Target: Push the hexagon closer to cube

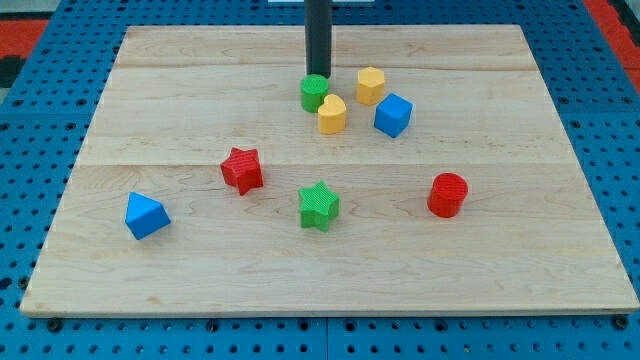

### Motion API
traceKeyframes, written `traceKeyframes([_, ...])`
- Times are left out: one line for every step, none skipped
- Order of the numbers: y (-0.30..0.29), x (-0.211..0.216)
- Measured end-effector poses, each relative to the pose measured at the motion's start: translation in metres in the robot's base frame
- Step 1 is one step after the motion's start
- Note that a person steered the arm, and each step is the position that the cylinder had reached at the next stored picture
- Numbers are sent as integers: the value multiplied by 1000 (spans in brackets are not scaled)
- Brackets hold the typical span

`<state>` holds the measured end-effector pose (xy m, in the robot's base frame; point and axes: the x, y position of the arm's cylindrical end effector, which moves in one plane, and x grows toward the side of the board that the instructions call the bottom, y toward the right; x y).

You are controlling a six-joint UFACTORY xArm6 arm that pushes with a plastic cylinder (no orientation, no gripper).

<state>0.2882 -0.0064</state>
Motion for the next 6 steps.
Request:
traceKeyframes([74,-14])
traceKeyframes([93,-4])
traceKeyframes([66,1])
traceKeyframes([82,38])
traceKeyframes([193,46])
traceKeyframes([275,92])
